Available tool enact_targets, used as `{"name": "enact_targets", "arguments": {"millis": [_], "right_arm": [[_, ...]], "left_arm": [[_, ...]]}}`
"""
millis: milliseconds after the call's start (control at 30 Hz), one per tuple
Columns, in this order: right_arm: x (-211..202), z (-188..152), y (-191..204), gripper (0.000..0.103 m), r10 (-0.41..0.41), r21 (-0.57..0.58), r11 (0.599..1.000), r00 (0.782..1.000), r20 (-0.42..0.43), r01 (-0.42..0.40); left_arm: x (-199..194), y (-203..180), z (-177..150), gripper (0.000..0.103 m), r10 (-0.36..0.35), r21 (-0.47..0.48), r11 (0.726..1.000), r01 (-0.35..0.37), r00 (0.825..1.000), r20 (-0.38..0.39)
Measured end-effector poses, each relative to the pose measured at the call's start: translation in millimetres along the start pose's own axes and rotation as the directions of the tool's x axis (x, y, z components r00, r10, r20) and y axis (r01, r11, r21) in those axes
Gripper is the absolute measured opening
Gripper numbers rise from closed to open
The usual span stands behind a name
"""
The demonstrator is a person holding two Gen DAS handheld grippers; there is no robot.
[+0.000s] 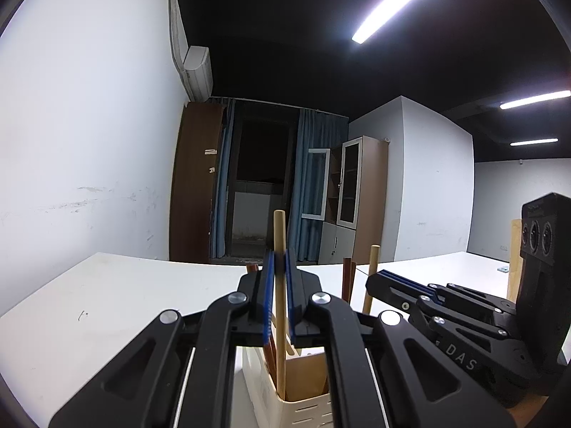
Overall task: Organize utensils
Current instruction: 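Open both tools to release the light chopsticks and lift away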
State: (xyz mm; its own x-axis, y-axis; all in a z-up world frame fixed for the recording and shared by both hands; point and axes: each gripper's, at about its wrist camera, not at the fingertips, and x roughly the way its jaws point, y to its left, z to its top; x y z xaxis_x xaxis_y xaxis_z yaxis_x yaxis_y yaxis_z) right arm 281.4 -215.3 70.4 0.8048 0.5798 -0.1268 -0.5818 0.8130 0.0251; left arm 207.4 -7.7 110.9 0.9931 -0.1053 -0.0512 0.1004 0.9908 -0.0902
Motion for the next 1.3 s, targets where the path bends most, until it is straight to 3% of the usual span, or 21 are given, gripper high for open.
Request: {"name": "enact_targets", "arguments": {"millis": [267,400,567,867,1000,1067,1300], "right_arm": [[-5,-1,0,0.007,-0.015,0.009,1.0,1.0,-0.023,0.016],[-11,1,-6,0.014,-0.029,0.027,0.999,0.999,-0.029,0.03],[-17,0,-10,0.015,-0.046,0.033,0.998,0.998,-0.041,0.047],[-23,-4,-13,0.028,-0.054,0.045,0.997,0.996,-0.075,0.058],[-30,-11,-10,0.03,-0.055,0.046,0.997,0.994,-0.098,0.06],[-34,-14,-9,0.032,-0.058,0.041,0.997,0.992,-0.111,0.062],[-42,-27,-2,0.04,-0.045,0.06,0.997,0.985,-0.165,0.055]], "left_arm": [[6,4,-2,0.006,-0.017,-0.016,1.0,0.016,0.997,-0.072],[-1,8,-1,0.019,-0.014,-0.033,0.999,0.012,0.998,-0.062],[-11,11,2,0.02,-0.006,-0.039,0.999,0.004,0.998,-0.058],[-25,9,5,0.02,0.019,-0.027,0.999,-0.021,0.997,-0.072],[-30,5,2,0.02,0.037,-0.015,0.999,-0.039,0.993,-0.108],[-33,3,-1,0.026,0.046,-0.003,0.999,-0.047,0.99,-0.13],[-45,6,-18,0.027,0.071,-0.015,0.997,-0.076,0.976,-0.206]]}}
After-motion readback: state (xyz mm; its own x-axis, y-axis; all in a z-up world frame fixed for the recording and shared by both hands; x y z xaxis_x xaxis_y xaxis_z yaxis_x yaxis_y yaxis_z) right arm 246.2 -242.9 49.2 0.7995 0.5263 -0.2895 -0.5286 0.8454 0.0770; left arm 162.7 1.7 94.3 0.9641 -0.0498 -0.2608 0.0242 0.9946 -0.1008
